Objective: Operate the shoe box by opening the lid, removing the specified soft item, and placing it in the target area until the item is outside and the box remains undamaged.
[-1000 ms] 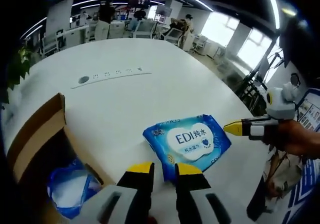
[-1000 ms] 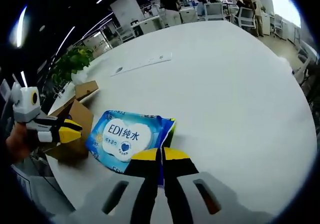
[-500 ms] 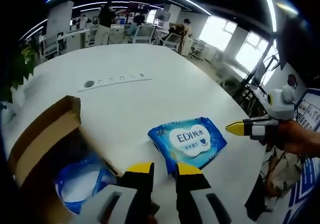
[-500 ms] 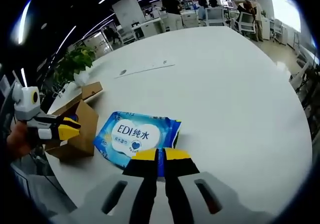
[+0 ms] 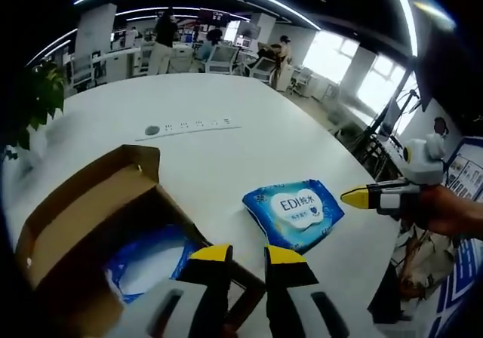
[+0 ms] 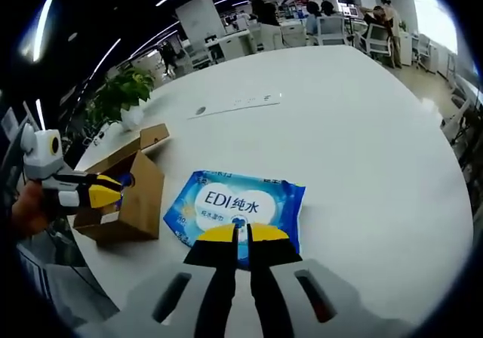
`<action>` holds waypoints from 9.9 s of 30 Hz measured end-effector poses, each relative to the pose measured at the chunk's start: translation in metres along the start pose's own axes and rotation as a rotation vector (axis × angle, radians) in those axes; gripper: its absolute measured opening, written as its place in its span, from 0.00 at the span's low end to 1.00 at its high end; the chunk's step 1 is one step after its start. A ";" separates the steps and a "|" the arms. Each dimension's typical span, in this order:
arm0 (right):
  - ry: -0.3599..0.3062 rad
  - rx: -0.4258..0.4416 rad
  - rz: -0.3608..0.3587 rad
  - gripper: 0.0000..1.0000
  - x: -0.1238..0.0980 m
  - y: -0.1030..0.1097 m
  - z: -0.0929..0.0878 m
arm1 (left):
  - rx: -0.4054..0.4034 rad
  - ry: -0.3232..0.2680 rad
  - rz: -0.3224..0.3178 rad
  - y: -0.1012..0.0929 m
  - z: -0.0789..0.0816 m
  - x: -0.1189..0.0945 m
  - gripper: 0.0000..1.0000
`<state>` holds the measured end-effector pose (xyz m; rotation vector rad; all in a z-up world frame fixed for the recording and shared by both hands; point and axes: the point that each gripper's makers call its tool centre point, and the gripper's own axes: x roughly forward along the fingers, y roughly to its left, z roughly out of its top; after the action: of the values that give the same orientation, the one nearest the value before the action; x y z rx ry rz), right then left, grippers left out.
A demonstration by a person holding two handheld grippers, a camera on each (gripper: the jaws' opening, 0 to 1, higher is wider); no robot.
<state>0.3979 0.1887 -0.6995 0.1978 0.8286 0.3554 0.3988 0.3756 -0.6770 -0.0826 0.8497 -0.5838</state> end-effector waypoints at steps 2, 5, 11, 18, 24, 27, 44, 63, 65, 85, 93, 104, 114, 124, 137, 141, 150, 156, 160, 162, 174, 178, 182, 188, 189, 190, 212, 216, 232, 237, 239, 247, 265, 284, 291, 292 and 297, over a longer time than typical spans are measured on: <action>0.001 -0.005 0.006 0.04 0.002 0.006 0.000 | -0.006 -0.005 0.006 0.008 -0.001 -0.004 0.17; 0.002 -0.012 0.012 0.04 0.004 0.013 0.001 | -0.014 -0.014 0.014 0.014 -0.002 -0.012 0.17; 0.007 -0.027 0.035 0.03 0.012 0.033 0.004 | -0.038 -0.028 0.027 0.027 -0.007 -0.027 0.17; 0.010 -0.045 0.056 0.03 0.020 0.054 0.010 | -0.066 -0.043 0.045 0.049 -0.012 -0.041 0.17; 0.010 -0.064 0.073 0.03 0.026 0.071 0.014 | -0.083 -0.056 0.056 0.064 -0.012 -0.048 0.17; 0.014 -0.063 0.081 0.03 0.029 0.077 0.014 | -0.094 -0.060 0.053 0.067 -0.013 -0.051 0.17; 0.020 -0.099 0.118 0.03 0.043 0.113 0.022 | -0.145 -0.081 0.084 0.095 -0.035 -0.082 0.17; 0.028 -0.160 0.185 0.04 0.060 0.166 0.028 | -0.182 -0.096 0.118 0.123 -0.054 -0.110 0.17; 0.032 -0.166 0.192 0.04 0.063 0.170 0.028 | -0.186 -0.096 0.120 0.126 -0.057 -0.112 0.17; 0.135 -0.356 0.317 0.18 0.098 0.230 0.019 | -0.227 -0.112 0.152 0.151 -0.081 -0.137 0.19; 0.220 -0.660 0.361 0.35 0.113 0.243 -0.006 | -0.194 -0.118 0.140 0.150 -0.092 -0.145 0.24; 0.273 -0.964 0.380 0.53 0.129 0.252 -0.015 | -0.165 -0.144 0.119 0.143 -0.097 -0.148 0.25; 0.374 -1.080 0.411 0.57 0.144 0.252 -0.027 | -0.174 -0.162 0.133 0.152 -0.097 -0.151 0.24; 0.468 -1.168 0.409 0.58 0.158 0.251 -0.038 | -0.168 -0.167 0.128 0.153 -0.095 -0.149 0.24; 0.546 -1.353 0.363 0.57 0.178 0.247 -0.058 | -0.176 -0.144 0.138 0.158 -0.111 -0.152 0.24; 0.551 -1.339 0.330 0.60 0.184 0.246 -0.060 | -0.186 -0.148 0.144 0.159 -0.114 -0.155 0.24; 0.537 -1.329 0.338 0.51 0.177 0.249 -0.063 | -0.199 -0.155 0.134 0.156 -0.115 -0.157 0.24; 0.491 -1.380 0.336 0.33 0.173 0.255 -0.063 | -0.202 -0.154 0.122 0.152 -0.116 -0.157 0.24; 0.473 -1.304 0.337 0.29 0.171 0.258 -0.059 | -0.190 -0.158 0.113 0.150 -0.113 -0.160 0.24; 0.470 -1.299 0.339 0.28 0.168 0.258 -0.059 | -0.185 -0.161 0.113 0.149 -0.111 -0.162 0.24; 0.383 -1.273 0.333 0.26 0.154 0.267 -0.038 | -0.183 -0.173 0.114 0.144 -0.110 -0.167 0.24; 0.370 -1.279 0.335 0.26 0.145 0.267 -0.034 | -0.169 -0.177 0.110 0.142 -0.105 -0.168 0.24; 0.345 -1.289 0.331 0.26 0.138 0.270 -0.028 | -0.162 -0.180 0.109 0.139 -0.101 -0.169 0.25; 0.299 -1.317 0.323 0.26 0.122 0.272 -0.014 | -0.156 -0.184 0.100 0.132 -0.100 -0.169 0.25; 0.293 -1.317 0.323 0.26 0.120 0.272 -0.013 | -0.155 -0.184 0.099 0.131 -0.101 -0.169 0.25; 0.284 -1.317 0.322 0.26 0.116 0.272 -0.010 | -0.154 -0.183 0.099 0.130 -0.102 -0.169 0.25; 0.182 -1.364 0.249 0.26 0.064 0.252 0.021 | -0.108 -0.178 0.068 0.095 -0.099 -0.165 0.25; 0.174 -1.353 0.224 0.26 0.055 0.238 0.028 | -0.093 -0.176 0.059 0.085 -0.095 -0.162 0.25; 0.178 -1.284 0.161 0.26 0.029 0.172 0.027 | -0.050 -0.160 0.046 0.059 -0.081 -0.149 0.25; 0.186 -1.253 0.134 0.26 0.019 0.142 0.025 | -0.038 -0.153 0.041 0.050 -0.076 -0.141 0.25; 0.192 -1.244 0.121 0.26 0.015 0.128 0.024 | -0.032 -0.148 0.040 0.047 -0.074 -0.137 0.25; 0.209 -1.215 0.077 0.26 -0.001 0.080 0.023 | -0.007 -0.150 0.039 0.033 -0.062 -0.130 0.25; 0.265 -1.126 -0.003 0.26 -0.030 -0.026 0.016 | 0.020 -0.144 0.029 -0.001 -0.040 -0.109 0.25; 0.340 -1.077 -0.052 0.26 -0.043 -0.114 0.008 | 0.007 -0.136 0.046 -0.005 -0.026 -0.096 0.25; 0.378 -1.086 -0.046 0.27 -0.039 -0.134 -0.001 | -0.006 -0.128 0.065 -0.002 -0.029 -0.095 0.25; 0.378 -1.089 -0.044 0.27 -0.038 -0.136 -0.001 | -0.008 -0.122 0.070 -0.001 -0.031 -0.095 0.25; 0.391 -1.096 -0.038 0.27 -0.033 -0.142 -0.004 | -0.018 -0.120 0.083 0.002 -0.034 -0.096 0.25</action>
<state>0.4074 0.0452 -0.7233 -0.9318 0.9091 0.7756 0.3258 0.4326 -0.6344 -0.0973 0.7387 -0.4887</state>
